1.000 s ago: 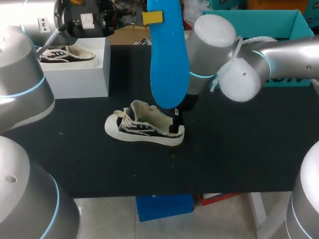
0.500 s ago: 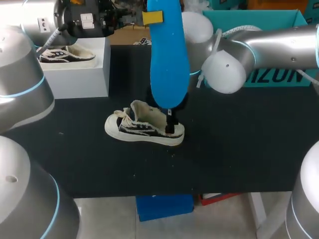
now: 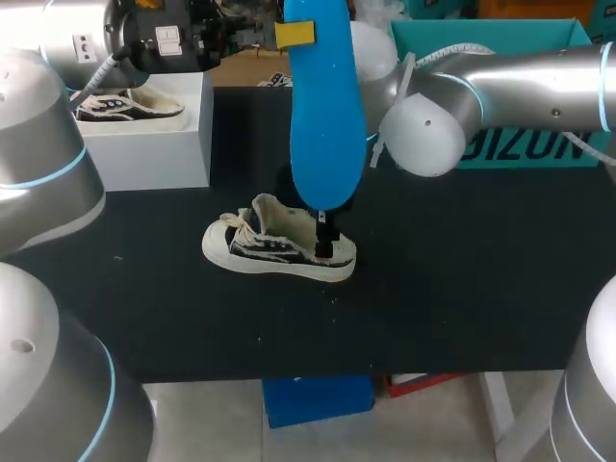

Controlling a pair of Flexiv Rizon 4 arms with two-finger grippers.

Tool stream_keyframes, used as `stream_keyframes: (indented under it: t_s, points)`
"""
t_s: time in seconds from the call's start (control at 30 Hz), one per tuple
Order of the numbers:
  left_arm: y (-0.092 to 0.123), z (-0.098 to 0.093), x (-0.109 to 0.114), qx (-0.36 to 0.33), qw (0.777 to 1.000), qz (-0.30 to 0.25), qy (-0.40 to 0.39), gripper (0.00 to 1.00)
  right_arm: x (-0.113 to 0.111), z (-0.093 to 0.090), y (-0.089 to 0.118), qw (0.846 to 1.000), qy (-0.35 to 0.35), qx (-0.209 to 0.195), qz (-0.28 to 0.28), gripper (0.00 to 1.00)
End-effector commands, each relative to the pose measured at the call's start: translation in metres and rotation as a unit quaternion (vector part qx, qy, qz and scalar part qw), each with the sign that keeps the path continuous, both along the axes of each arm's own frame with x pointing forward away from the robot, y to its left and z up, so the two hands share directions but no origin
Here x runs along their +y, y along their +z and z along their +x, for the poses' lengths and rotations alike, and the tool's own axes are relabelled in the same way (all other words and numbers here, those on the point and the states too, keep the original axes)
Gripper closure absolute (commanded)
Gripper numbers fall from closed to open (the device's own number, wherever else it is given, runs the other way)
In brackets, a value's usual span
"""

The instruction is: Take the shoe out of the shoebox, open the shoe tongue, remove and reinsert the insole, then place the shoe into the shoebox

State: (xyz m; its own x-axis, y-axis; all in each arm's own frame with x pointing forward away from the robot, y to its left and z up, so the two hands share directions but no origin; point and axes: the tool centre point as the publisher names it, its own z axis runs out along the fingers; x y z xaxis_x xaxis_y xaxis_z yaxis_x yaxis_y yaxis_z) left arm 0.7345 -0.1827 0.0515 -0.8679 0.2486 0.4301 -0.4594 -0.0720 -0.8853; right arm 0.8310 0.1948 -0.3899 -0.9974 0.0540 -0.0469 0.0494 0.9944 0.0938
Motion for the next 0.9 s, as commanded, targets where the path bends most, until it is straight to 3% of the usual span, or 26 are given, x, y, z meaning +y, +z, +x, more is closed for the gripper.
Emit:
stream_keyframes:
  t_s: [0.03, 0.27, 0.53, 0.9]
  points:
    - [-0.001, -0.001, -0.001, 0.000, 1.000, 0.000, 0.001, 1.00, -0.002, -0.003, 0.003, 1.000, -0.003, -0.002, 0.003, 0.00]
    - [-0.001, -0.001, -0.001, 0.000, 1.000, 0.000, 0.001, 1.00, -0.005, -0.008, 0.010, 0.999, 0.002, -0.009, 0.036, 0.00]
    - [-0.001, -0.001, -0.001, 0.000, 1.000, 0.000, 0.001, 1.00, -0.009, -0.012, 0.014, 0.992, 0.006, -0.011, 0.127, 0.00]
    - [-0.001, -0.001, -0.001, 0.000, 1.000, 0.000, 0.001, 1.00, -0.016, -0.018, 0.015, 0.969, -0.019, -0.030, 0.245, 0.00]
